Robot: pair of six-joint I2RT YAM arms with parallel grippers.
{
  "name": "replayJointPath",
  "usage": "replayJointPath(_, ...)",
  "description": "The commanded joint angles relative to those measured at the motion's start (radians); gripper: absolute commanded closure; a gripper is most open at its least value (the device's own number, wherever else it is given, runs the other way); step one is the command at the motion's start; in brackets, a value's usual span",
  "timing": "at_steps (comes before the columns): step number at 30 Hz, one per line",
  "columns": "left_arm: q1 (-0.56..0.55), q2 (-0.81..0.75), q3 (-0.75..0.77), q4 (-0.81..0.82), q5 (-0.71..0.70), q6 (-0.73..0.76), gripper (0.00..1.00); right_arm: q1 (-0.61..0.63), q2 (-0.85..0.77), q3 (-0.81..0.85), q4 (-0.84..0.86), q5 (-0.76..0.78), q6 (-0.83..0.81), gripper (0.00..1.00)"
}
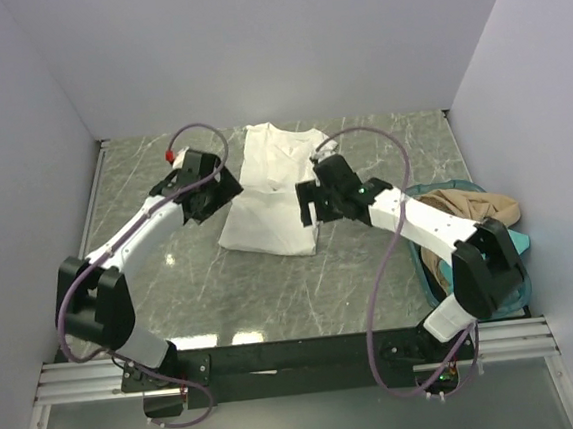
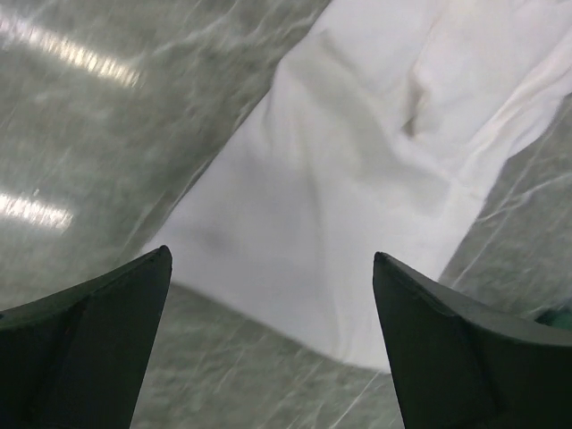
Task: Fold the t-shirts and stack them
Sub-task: Fold the tshirt
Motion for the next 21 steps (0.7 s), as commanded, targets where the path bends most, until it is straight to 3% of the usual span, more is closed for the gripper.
replayJointPath(1,-0.005,-0.065,-0.135,0.016,0.021,-0.018,0.01,0.059,-0.077,-0.110,0.049,0.006,0.059,0.11)
replayJointPath(5,-0.002,-0.115,-0.288,0.065,0.062,-0.031,0.02,0.108,-0.100,-0.205,0.081,0.007,0.134,0.11)
replayJointPath(8,0.003,-0.115,-0.358,0.120,0.105,-0.040,0.08,0.125,-0.087,-0.237,0.124,-0.017,0.169,0.12)
replayJointPath(21,0.043,0.017,-0.376,0.172,0.157,-0.040,0.51,0.128,0.054,-0.230,0.158,-0.011,0.207,0.29)
